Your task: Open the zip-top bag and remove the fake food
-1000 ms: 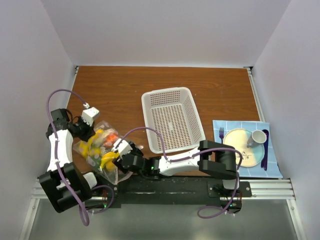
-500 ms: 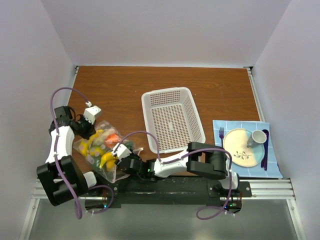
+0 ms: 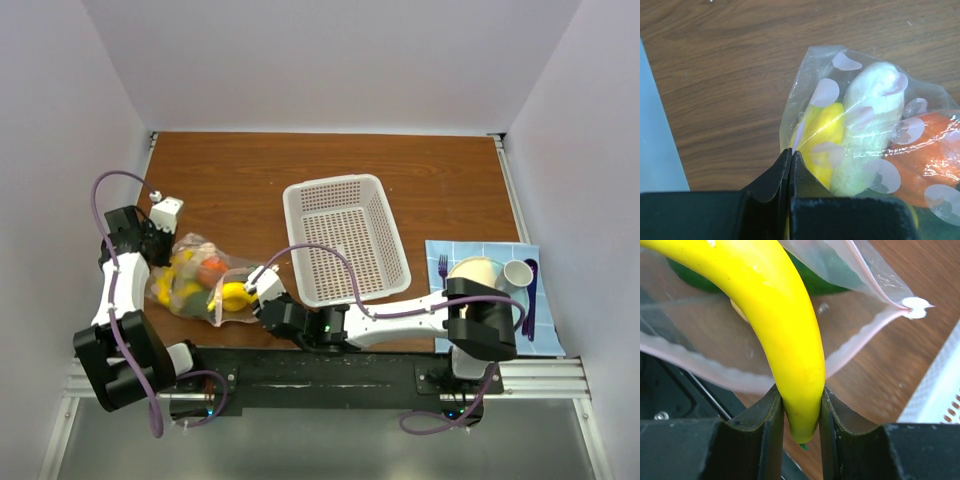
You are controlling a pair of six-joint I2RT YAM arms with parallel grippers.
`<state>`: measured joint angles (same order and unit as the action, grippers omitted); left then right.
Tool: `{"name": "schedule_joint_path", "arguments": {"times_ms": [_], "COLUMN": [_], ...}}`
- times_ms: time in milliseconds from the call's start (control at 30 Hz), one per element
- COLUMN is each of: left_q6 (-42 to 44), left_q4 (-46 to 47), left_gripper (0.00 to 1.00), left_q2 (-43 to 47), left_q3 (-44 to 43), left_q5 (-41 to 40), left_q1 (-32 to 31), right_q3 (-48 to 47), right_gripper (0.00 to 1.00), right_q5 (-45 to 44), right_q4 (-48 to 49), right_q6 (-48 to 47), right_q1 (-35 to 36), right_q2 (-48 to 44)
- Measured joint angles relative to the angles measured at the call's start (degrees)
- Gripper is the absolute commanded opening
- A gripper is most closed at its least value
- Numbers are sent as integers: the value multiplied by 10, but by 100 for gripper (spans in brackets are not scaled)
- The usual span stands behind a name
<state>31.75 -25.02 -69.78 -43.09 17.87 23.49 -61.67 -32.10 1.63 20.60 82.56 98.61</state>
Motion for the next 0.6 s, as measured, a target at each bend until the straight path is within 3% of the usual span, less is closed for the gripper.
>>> {"name": "schedule_joint_path", "arguments": {"times_ms": [233,400,600], "left_q6": [-5,12,24], "left_q4": [-21,-37,-11], "left_gripper": [0,0,0], "left_q2": [64,109,121], "left_q3": [0,9,34], "left_q5": [10,5,-43], "left_q1": [0,0,0], "right_q3": [-29,-119,-181], "right_gripper": [23,15,15], "right_q5": [1,-9,-62], "right_q4": [-68,-155,-316], "right_q6": [3,3,18], "right_q1": [0,0,0], "right_q2": [51,124,82]}}
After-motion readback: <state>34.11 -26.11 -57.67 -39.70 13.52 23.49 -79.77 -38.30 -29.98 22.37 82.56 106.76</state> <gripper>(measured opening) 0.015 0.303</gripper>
